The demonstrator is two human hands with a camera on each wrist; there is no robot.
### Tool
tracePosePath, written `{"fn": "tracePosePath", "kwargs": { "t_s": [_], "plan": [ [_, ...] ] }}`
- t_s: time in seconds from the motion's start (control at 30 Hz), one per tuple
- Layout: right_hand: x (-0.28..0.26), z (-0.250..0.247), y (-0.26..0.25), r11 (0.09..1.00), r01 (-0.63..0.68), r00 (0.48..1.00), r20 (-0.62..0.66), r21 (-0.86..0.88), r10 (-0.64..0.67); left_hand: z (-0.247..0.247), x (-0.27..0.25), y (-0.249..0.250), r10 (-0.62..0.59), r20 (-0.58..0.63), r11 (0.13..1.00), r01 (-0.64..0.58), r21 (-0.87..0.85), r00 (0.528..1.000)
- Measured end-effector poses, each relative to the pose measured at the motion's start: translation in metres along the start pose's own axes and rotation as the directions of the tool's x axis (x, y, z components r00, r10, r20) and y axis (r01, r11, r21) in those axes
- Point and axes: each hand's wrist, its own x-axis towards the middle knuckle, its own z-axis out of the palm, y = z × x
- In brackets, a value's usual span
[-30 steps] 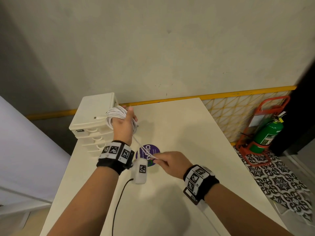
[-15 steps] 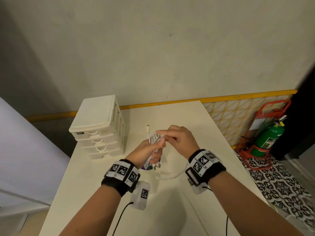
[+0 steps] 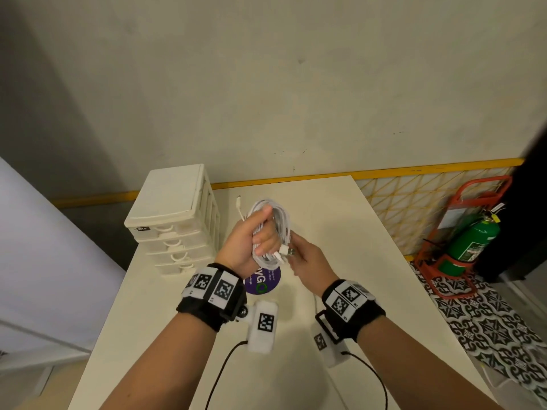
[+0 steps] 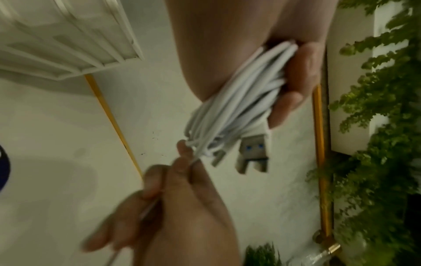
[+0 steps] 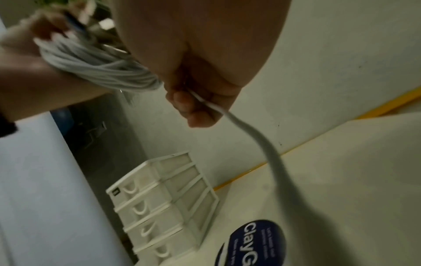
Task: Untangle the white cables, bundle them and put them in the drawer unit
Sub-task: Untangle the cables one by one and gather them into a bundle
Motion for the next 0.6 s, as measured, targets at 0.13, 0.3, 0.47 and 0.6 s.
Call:
{"fn": "tracePosePath", "kwargs": {
  "t_s": [0.13, 0.3, 0.47, 0.6],
  "plan": [
    [-0.013, 0.018, 0.002, 0.989, -0.027, 0.982, 0.179, -0.146, 0.053, -0.002, 0.008, 0.001, 0.205, -0.302, 0.978, -0.204, 0.035, 0.931],
    [-0.022, 0.011, -0.005, 0.911, 0.104, 0.927, 0.371, -0.399, 0.057, -0.017, 0.003, -0.001, 0.429, -0.514, 0.86, -0.161, 0.484, 0.743],
    [-0.007, -0.003, -0.023, 0.77, 0.429, 0.896, 0.33, -0.472, -0.297, -0.03, -0.009, -0.026, 0.353, -0.516, 0.683, 0.162, 0.712, 0.78],
    [0.0, -0.007, -0.022, 0.7, 0.526, 0.849, 0.252, -0.482, -0.464, -0.024, -0.023, -0.047, 0.1, -0.437, 0.637, 0.28, 0.718, 0.894]
  ]
}}
